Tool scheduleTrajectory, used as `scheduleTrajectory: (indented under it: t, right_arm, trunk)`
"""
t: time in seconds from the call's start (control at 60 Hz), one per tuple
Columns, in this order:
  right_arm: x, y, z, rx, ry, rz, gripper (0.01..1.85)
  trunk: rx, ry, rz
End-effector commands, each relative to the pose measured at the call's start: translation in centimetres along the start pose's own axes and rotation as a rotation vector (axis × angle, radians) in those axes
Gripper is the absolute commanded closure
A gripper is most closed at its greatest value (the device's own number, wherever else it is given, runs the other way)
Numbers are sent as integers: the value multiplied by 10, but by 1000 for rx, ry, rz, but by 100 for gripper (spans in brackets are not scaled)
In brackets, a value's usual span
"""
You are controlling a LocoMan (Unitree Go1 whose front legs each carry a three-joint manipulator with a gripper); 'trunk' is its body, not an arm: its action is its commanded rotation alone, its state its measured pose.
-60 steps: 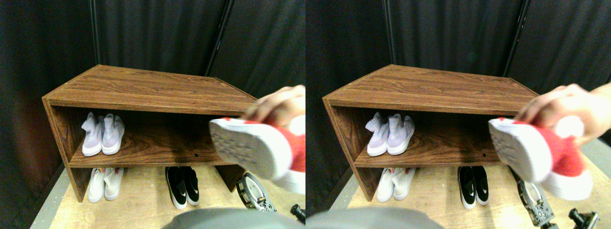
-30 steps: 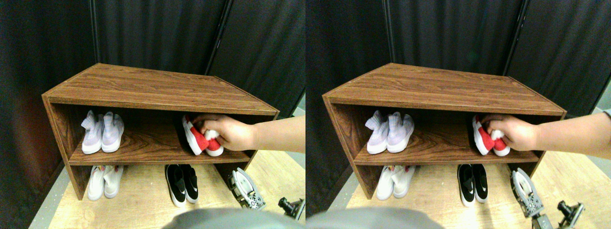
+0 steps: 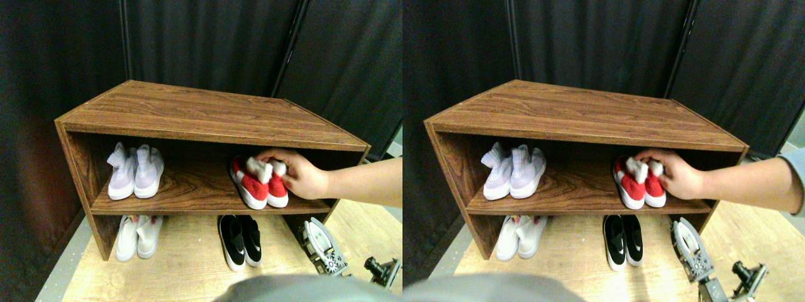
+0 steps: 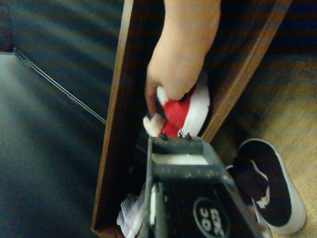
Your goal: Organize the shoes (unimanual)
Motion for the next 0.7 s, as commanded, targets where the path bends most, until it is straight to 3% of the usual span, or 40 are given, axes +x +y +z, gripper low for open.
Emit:
scheduleTrajectory:
  t: [0.017,0.433,0.7]
  right_arm:
    - [0,9,2,-12,-15,42,180]
    - [-6,11,4,7,-10,50,180]
    - [-18,18,6,-14,-3,54,180]
  trunk:
    - [-12,18,10]
    - [0,17,-1]
    - [1,17,-4]
